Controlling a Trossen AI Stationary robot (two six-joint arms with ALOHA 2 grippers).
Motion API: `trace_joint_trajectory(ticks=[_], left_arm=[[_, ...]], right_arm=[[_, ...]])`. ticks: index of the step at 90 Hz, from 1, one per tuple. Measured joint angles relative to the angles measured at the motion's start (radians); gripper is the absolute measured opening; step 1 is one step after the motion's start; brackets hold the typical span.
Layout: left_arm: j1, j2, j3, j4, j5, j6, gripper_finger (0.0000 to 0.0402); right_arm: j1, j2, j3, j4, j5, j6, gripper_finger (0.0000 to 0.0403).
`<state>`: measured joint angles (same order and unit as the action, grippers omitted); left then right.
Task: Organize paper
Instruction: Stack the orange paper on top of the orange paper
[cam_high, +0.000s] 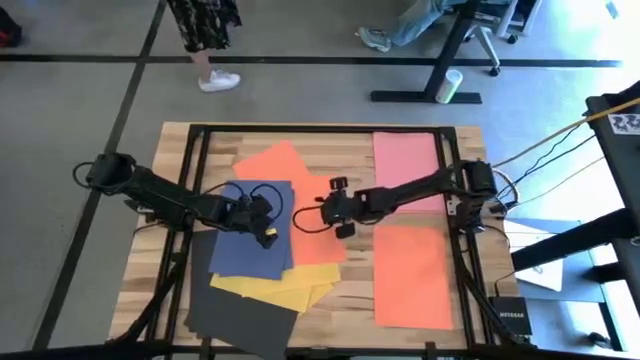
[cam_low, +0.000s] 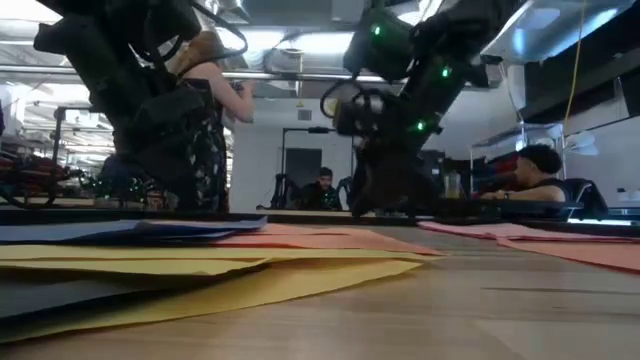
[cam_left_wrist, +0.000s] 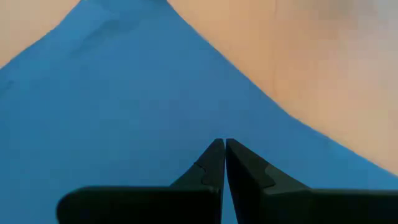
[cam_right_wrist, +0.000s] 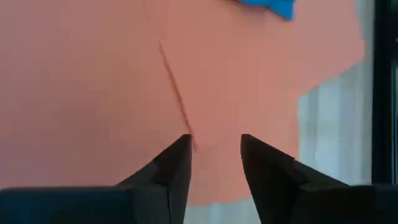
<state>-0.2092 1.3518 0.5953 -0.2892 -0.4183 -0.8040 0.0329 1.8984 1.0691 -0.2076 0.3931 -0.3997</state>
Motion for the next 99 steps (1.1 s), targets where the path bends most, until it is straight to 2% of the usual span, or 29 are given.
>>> trace_joint_trajectory(ticks=[38, 68, 99], left_arm=[[0.000, 0.000, 0.000, -0.015, 0.000, 0.005, 0.0000], [0.000, 0.000, 0.000, -0.012, 0.000, 0.020, 0.0000], [0.000, 0.057, 0.000, -0.006, 0.008, 0.018, 0.0000]], right_arm=[[-0.036, 0.073, 0.003, 0.096, 0.003, -0.102, 0.0131], [-0.075, 0.084, 0.037, 0.137, 0.003, -0.105, 0.0131], [-0.107, 0.084, 0.043, 0.144, -0.069, -0.104, 0.0122]])
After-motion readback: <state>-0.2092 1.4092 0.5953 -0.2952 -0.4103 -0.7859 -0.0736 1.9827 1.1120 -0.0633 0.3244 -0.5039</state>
